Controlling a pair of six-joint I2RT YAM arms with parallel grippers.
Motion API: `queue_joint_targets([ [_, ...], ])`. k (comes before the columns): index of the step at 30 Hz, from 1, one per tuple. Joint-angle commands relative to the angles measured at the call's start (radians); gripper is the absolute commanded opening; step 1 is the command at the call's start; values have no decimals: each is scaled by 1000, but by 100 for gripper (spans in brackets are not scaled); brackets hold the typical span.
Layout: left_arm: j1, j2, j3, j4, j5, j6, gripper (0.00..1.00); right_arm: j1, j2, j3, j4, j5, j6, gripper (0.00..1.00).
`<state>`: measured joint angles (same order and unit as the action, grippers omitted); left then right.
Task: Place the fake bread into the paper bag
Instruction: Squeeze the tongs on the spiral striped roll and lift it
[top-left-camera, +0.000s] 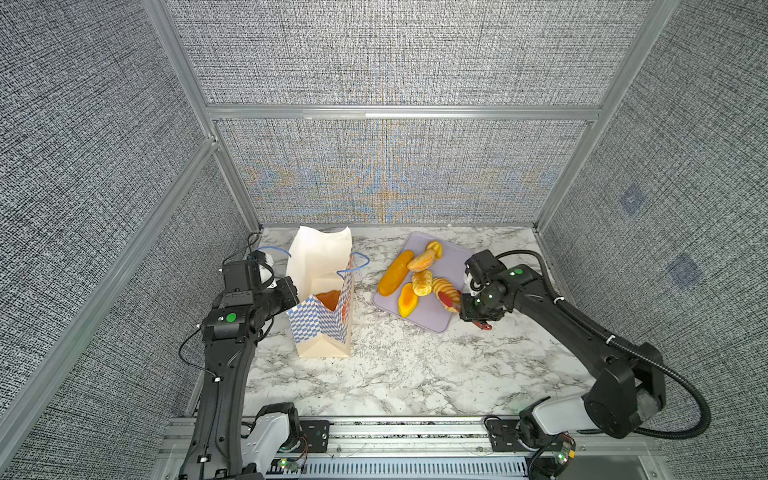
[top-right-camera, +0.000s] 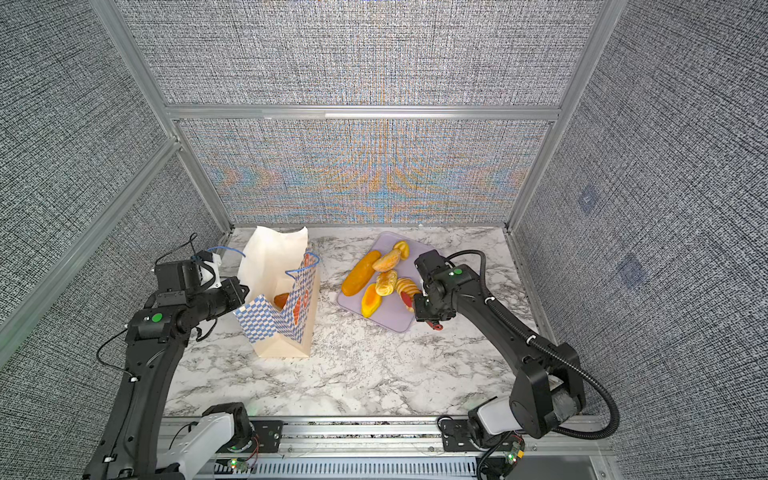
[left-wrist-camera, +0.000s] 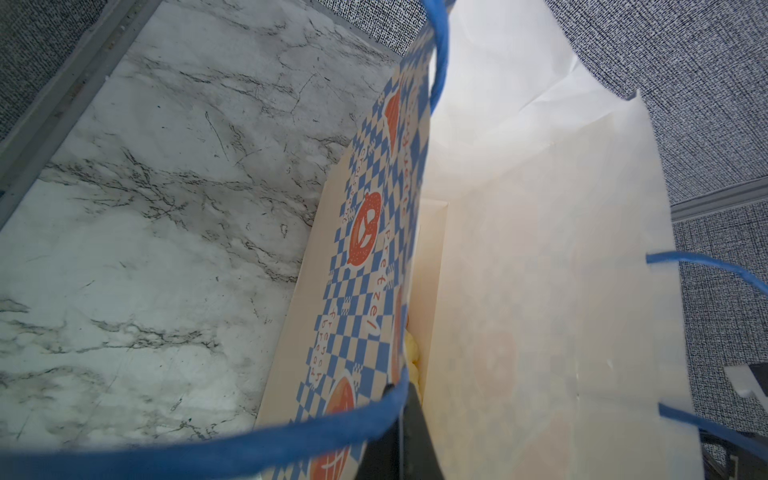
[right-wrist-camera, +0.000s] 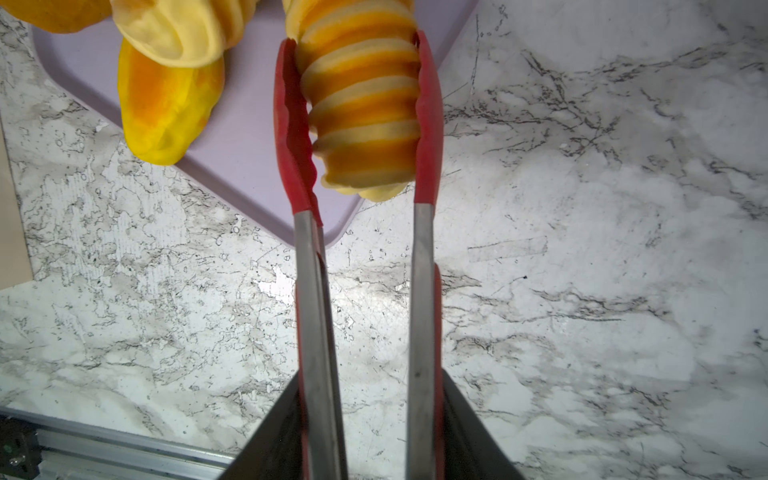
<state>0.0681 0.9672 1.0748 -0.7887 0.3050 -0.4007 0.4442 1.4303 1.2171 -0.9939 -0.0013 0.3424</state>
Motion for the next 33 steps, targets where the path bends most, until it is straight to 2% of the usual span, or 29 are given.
queue_joint_targets([
  [1,1,4,7,13,2,7,4,-3,-15,10,-17,29,7,46],
  [24,1,-2,0,11,-1,7,4,-19,-75,51,-54,57,-2,45],
  [33,2,-7,1,3,-6,9,4,-19,-111,73,-27,0,-5,45],
])
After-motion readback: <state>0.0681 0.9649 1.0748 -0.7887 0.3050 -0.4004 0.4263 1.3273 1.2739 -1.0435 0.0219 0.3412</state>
